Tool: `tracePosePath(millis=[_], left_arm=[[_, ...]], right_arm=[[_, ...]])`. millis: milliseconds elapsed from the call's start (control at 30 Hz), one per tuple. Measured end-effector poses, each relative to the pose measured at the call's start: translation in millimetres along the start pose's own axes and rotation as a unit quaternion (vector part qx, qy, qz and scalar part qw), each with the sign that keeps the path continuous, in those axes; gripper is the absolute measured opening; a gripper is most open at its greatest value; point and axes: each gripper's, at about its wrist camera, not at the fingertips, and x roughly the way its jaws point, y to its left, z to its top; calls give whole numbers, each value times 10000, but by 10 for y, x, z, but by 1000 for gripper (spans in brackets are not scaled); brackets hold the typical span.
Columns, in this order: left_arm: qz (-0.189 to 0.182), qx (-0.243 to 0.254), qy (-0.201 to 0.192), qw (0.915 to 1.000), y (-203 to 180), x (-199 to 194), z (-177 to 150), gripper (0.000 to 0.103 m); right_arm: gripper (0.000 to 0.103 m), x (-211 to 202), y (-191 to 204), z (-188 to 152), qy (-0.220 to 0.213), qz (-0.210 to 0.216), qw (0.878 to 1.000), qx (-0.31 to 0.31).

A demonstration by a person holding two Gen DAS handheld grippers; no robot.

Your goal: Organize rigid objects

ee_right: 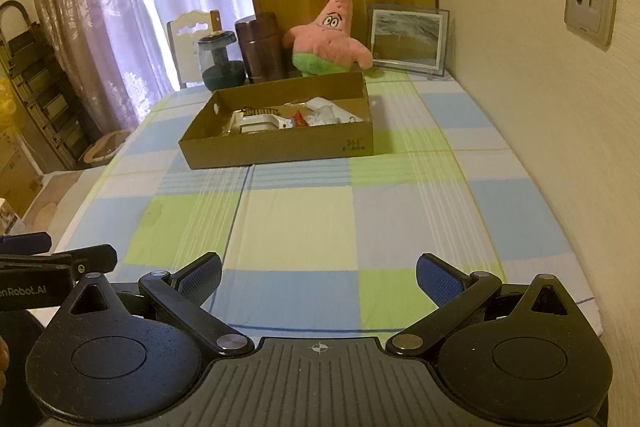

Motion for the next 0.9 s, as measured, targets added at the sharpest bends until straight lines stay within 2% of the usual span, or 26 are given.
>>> tracePosePath(millis=[367, 900], left_arm=[[-32, -35, 38, 10000, -38, -102, -108, 101], [-95, -28, 45, 9999, -75, -127, -124, 101]], right_arm=[[101, -69, 69, -143, 44, -35, 9999, -112], [101, -75, 55, -165, 59, -64, 9999, -131]])
